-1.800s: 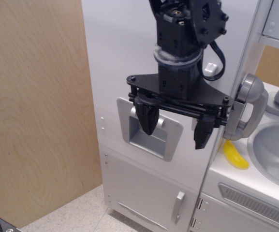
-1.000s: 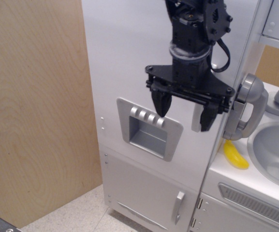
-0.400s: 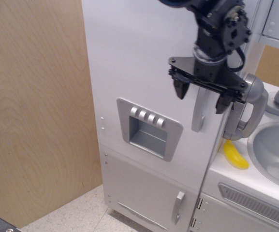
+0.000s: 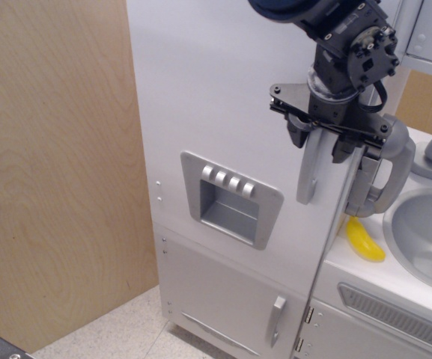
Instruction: Open fridge
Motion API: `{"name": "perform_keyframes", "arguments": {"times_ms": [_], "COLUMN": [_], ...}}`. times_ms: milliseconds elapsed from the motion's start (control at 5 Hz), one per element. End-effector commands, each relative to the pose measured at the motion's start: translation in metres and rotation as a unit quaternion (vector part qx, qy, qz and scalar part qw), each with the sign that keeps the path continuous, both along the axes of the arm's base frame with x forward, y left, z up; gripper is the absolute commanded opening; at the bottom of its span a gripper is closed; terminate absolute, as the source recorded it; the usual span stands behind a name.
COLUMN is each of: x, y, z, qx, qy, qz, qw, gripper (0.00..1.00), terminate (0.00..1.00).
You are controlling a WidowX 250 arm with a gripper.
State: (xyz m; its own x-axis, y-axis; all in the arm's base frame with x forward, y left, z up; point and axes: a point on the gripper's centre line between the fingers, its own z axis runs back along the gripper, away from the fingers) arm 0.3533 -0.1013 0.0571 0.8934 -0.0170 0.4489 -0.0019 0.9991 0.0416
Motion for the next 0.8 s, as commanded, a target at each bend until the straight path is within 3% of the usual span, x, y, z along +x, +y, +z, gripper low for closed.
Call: {"name": "perform_keyframes", "arguments": {"times_ms": [0,400,600], "x": [-0.005,-0.055,-0.076], "y": [0.004,0.009,0.003], "z": [0.025,0.034,0.029], "qx": [-0.021,-0.037,-0.037], "qy": [-0.024,0.025,0.062], "qz": [0.027,0.003,-0.012], "qw": [0.9991,0.999,0.9973], "gripper": [0.0,0.0,1.0], "terminate": [0.0,0.0,0.0]}}
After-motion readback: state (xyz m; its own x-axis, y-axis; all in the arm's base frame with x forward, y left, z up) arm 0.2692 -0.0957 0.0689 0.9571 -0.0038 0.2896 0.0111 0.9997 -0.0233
